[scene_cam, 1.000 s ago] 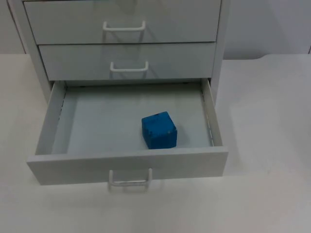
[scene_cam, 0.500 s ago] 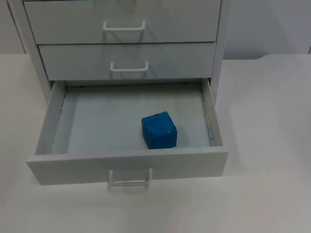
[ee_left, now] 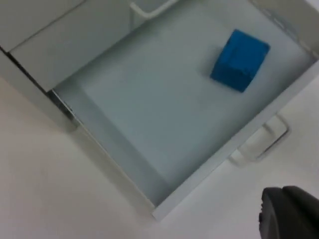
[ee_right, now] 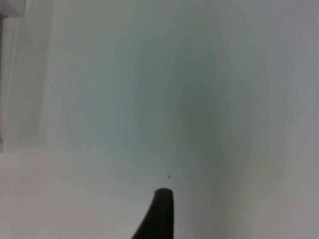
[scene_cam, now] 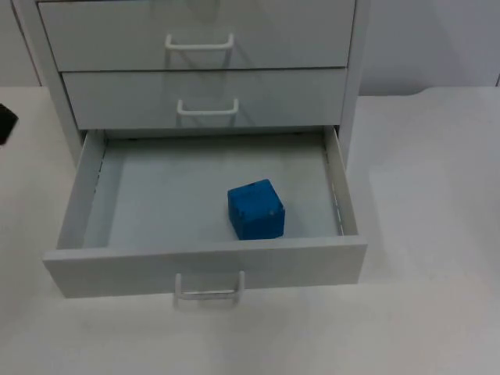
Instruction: Open the drawer with the left hand, place the block into the drawer with the right hand, then close the drawer with the left hand.
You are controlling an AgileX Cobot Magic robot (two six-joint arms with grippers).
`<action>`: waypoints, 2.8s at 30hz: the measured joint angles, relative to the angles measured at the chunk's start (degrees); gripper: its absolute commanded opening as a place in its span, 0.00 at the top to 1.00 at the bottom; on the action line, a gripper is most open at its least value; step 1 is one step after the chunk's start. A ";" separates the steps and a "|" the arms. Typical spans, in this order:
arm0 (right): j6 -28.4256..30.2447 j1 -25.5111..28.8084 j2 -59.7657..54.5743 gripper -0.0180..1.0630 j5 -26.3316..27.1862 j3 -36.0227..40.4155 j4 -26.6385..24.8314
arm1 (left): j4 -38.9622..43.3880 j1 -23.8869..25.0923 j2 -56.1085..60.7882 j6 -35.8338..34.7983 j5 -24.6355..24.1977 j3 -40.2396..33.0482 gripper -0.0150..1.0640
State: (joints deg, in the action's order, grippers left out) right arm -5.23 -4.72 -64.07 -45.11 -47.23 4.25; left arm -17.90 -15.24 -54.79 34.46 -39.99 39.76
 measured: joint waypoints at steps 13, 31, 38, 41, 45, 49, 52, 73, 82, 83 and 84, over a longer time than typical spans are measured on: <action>0.00 0.00 0.00 0.26 0.52 0.00 0.00 | 50.19 -33.21 -12.35 -41.26 0.67 0.00 0.99; 0.00 0.00 0.00 0.26 0.52 0.00 0.00 | 83.71 -43.89 -35.41 -67.45 9.94 0.00 0.99; 0.00 0.00 0.00 0.26 0.52 0.00 0.13 | 93.30 -43.89 -42.36 -76.27 10.32 0.00 0.99; 0.00 0.00 0.00 0.26 0.56 0.00 0.13 | 98.84 -43.89 -45.60 -81.78 11.30 0.00 0.99; 0.00 0.00 0.00 0.26 0.56 0.00 0.13 | 105.28 -43.89 -47.28 -87.71 11.71 -1.17 0.99; 0.00 0.00 0.00 0.26 0.69 0.00 0.13 | 114.70 -43.89 -47.51 -98.17 10.58 -4.27 0.99; 0.00 0.00 0.00 0.26 1.02 0.00 0.23 | 116.86 -42.01 -47.51 -101.12 11.85 -4.82 0.99; -0.11 0.00 0.00 0.26 1.57 0.00 0.23 | 117.61 -34.00 -54.32 -102.31 14.75 -1.28 0.99; -0.23 0.00 0.00 0.26 1.57 0.00 0.23 | 117.61 -29.66 -55.60 -102.77 15.65 1.78 0.99; -0.23 0.00 0.00 0.26 1.60 0.00 0.23 | 117.61 -28.85 -55.60 -102.77 15.78 2.47 0.99; -0.23 0.00 0.00 0.26 1.60 0.00 0.23 | 117.61 -27.99 -55.60 -102.60 16.04 3.04 0.99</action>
State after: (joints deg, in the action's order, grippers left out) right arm -5.46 -4.72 -64.07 -43.51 -47.23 4.49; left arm 99.71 -43.23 -110.39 -68.14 -23.94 42.80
